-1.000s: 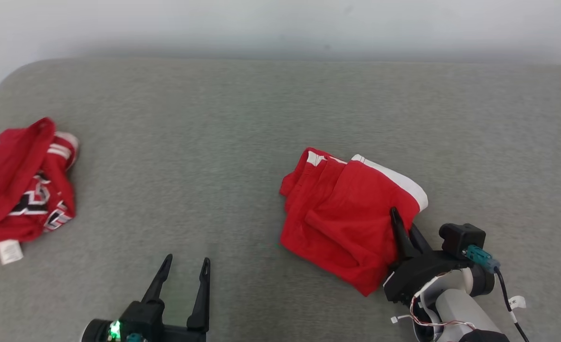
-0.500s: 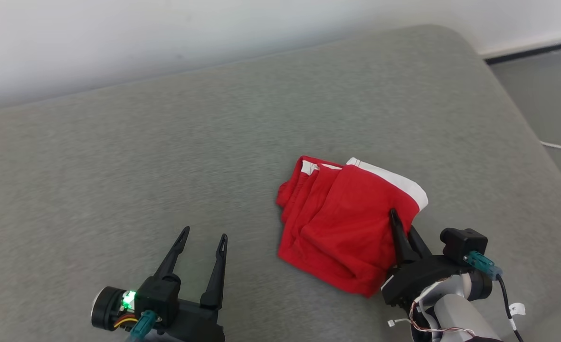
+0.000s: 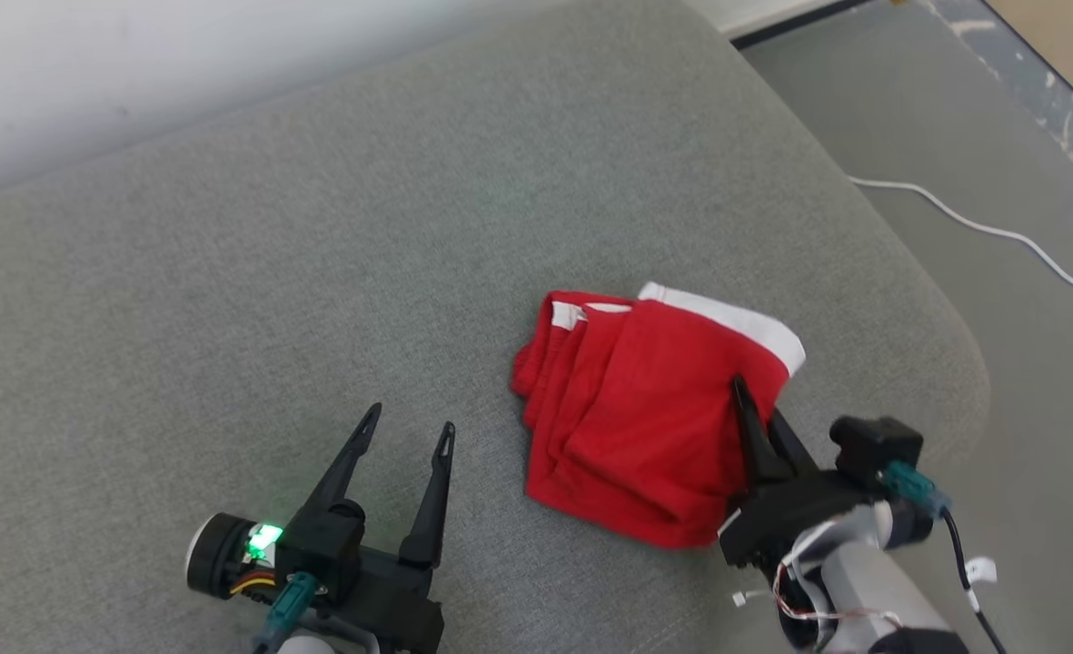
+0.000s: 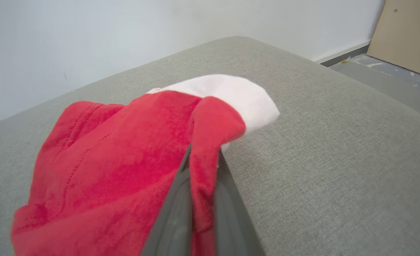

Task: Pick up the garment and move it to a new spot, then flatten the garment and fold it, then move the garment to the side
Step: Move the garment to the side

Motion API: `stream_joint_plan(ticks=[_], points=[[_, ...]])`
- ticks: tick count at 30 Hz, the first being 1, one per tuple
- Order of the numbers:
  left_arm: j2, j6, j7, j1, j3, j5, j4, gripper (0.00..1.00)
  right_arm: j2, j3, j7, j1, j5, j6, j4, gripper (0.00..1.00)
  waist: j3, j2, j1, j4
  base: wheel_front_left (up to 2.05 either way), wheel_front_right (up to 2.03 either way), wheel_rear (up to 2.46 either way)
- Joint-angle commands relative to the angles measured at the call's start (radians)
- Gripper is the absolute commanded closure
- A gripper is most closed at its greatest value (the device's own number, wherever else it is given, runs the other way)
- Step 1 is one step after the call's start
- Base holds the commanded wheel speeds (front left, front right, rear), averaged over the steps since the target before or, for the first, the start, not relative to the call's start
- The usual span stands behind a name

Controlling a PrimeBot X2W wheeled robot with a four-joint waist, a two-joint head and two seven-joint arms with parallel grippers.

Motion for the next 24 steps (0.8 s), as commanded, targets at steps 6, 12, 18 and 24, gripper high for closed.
stream_joint_plan(ticks=[6, 12, 18, 24], points=[[0.015, -0.006, -0.003, -0.042, -0.034, 0.001, -0.017, 0.00, -0.059, 0.016, 0.000, -0.120, -0.074, -0.002, 0.022, 1.00, 0.107, -0.0001, 0.0000, 0.086, 0.00, 0.00, 0.00], [0.028, -0.006, -0.003, -0.085, -0.088, 0.008, -0.049, 0.00, -0.173, 0.004, 0.000, -0.264, -0.141, -0.003, 0.101, 1.00, 0.190, -0.0001, 0.0000, 0.207, 0.00, 0.00, 0.00], [0.027, -0.005, -0.003, -0.117, -0.107, 0.011, -0.069, 0.00, -0.337, -0.040, 0.000, -0.403, -0.220, -0.003, 0.250, 1.00, 0.250, -0.0001, 0.0000, 0.331, 0.00, 0.00, 0.00], [0.019, -0.004, -0.003, -0.119, -0.097, 0.008, -0.092, 0.00, -0.477, -0.138, 0.000, -0.488, -0.313, -0.003, 0.380, 1.00, 0.275, -0.0001, 0.0000, 0.410, 0.00, 0.00, 0.00]])
